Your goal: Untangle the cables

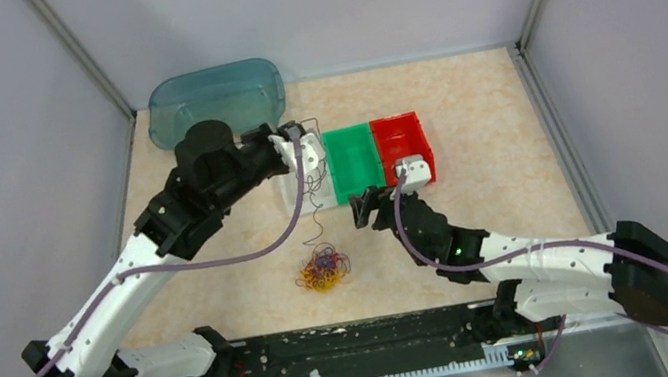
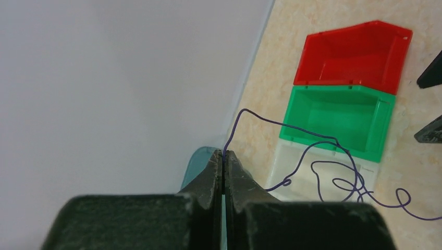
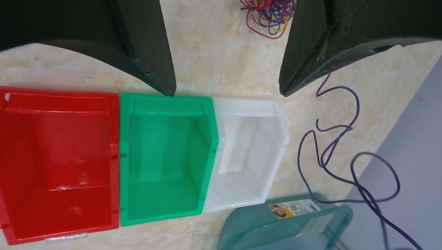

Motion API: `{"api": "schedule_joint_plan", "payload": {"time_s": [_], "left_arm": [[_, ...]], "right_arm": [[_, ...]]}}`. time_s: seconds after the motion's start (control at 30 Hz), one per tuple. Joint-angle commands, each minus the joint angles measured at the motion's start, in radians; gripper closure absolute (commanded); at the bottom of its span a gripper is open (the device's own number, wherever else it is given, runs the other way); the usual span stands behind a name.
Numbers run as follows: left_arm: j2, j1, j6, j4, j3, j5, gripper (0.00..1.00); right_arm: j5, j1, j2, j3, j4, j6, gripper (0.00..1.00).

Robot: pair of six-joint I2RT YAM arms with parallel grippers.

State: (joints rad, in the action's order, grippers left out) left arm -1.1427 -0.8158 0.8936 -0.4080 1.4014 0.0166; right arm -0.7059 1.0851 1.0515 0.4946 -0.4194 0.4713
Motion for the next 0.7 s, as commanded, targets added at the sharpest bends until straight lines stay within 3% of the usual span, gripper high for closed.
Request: {"api": "schedule_joint_plan", "payload": {"time_s": [0.0,0.4,0.67], "left_arm": [[-0.055,0.017,-0.028,0.071,-0.055,-0.161,1.00],[-0.146,0.203,-0.043,0.180,-0.118,-0.137,1.00],[-0.205,0.240,-0.046,0.224,-0.042,-0.117,1.00]], "right_arm": [[-0.011,-0.032,-0.045,0.044,0.061,0.003,0.27],[-0.035,-0.039,-0.122,0.003,0.128,0.042,0.27],[-0.040,-0.039,-0.137,-0.009,0.154,0.074,0.28]]}}
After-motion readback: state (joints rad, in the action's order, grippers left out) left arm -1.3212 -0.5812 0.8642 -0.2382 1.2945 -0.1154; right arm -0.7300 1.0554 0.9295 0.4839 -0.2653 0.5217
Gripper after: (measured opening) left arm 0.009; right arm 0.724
